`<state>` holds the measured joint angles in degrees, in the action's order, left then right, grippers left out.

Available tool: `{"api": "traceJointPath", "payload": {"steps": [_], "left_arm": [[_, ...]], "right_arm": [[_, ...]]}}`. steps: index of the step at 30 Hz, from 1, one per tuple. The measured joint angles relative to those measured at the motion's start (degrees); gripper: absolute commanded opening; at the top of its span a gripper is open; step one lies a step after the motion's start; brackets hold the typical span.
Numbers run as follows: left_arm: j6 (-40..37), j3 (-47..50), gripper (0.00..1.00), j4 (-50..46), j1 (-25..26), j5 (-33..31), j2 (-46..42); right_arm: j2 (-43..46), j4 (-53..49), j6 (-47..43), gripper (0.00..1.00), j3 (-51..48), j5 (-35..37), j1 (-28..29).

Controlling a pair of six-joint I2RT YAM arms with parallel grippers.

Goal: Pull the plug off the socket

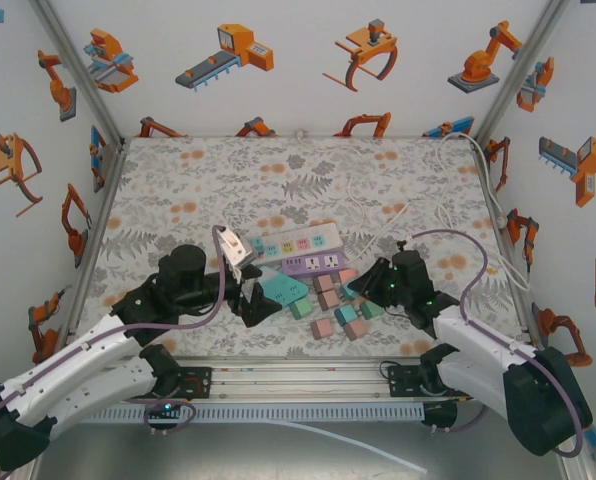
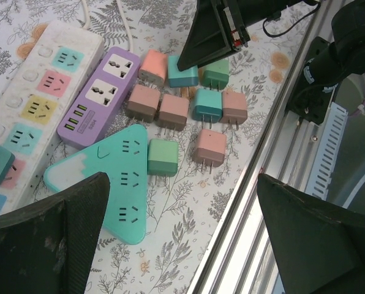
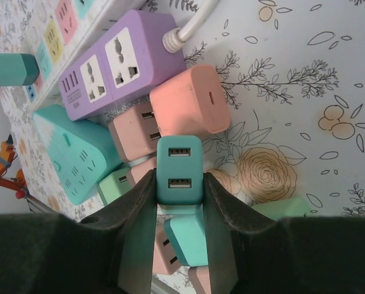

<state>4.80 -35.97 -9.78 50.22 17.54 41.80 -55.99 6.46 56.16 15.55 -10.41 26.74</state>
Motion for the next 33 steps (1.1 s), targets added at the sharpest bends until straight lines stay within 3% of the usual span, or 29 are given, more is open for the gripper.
{"api": "traceJointPath", "payload": {"steps": [18,28,33], "left_arm": [[-0.02,0.11,0.97,0.11,0.00,-1.64,0.70],[-0.22,0.11,0.97,0.04,0.00,-3.19,0.72],[0.11,0.11,0.97,-0.59,0.02,-7.69,0.63]], "right_arm": [[0.46,-3.10,-1.09,0.53,-0.48,3.85,0.87],[3.04,-9.11,-4.15,0.55,0.72,6.36,0.94],[4.04,-10.93,-8.44,0.55,4.26,7.10,0.98]]}}
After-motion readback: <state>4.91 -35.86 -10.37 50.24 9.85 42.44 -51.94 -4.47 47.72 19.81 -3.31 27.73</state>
